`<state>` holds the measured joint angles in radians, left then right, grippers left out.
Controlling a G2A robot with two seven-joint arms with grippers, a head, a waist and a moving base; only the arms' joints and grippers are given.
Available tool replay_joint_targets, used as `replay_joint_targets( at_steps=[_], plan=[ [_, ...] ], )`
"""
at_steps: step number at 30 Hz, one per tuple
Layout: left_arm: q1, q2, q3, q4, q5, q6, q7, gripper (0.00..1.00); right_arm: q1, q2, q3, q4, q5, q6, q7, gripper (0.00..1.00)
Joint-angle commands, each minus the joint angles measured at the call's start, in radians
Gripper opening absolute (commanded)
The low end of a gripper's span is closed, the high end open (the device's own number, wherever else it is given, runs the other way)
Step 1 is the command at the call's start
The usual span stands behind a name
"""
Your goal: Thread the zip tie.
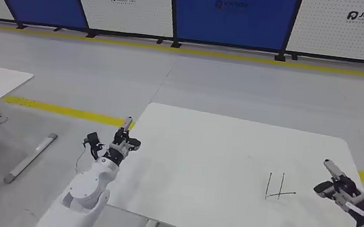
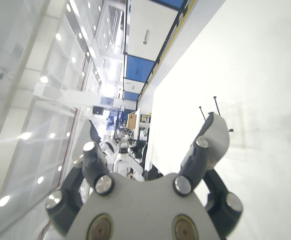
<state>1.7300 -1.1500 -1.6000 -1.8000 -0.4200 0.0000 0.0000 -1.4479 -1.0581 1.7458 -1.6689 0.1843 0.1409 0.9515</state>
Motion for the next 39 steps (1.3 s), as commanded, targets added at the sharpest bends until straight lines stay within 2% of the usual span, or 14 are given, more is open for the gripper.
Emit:
replay_joint_targets(
  at_steps=[1,4,6,8,14,25,27,31,37,39],
  plan=[
    [0.000,0.000,0.000,0.000,0.000,0.000,0.000,1.00,0.039,0.009,0.010,0.041,-0.008,-0.026,0.124,1.00],
    [0.000,0.000,0.000,0.000,0.000,0.000,0.000,1.00,0.100,0.025,-0.002,0.097,-0.061,-0.069,0.267,1.00],
    [0.000,0.000,0.000,0.000,0.000,0.000,0.000,1.00,0.171,0.032,-0.028,0.192,-0.077,-0.061,0.333,1.00],
    [0.000,0.000,0.000,0.000,0.000,0.000,0.000,1.00,0.236,0.035,-0.059,0.285,-0.092,-0.057,0.354,1.00],
    [0.000,0.000,0.000,0.000,0.000,0.000,0.000,1.00,0.311,0.040,-0.151,0.430,-0.176,-0.108,0.396,1.00],
    [0.000,0.000,0.000,0.000,0.000,0.000,0.000,1.00,0.311,0.040,-0.151,0.430,-0.176,-0.108,0.396,1.00],
    [0.000,0.000,0.000,0.000,0.000,0.000,0.000,1.00,0.312,0.040,-0.165,0.431,-0.183,-0.125,0.412,1.00],
    [0.000,0.000,0.000,0.000,0.000,0.000,0.000,1.00,0.352,0.058,-0.245,0.495,-0.142,-0.198,0.439,1.00],
    [0.000,0.000,0.000,0.000,0.000,0.000,0.000,1.00,0.455,0.115,-0.433,0.606,-0.048,-0.283,0.439,1.00],
    [0.000,0.000,0.000,0.000,0.000,0.000,0.000,1.00,0.496,0.135,-0.532,0.633,-0.032,-0.313,0.439,1.00]
  ],
)
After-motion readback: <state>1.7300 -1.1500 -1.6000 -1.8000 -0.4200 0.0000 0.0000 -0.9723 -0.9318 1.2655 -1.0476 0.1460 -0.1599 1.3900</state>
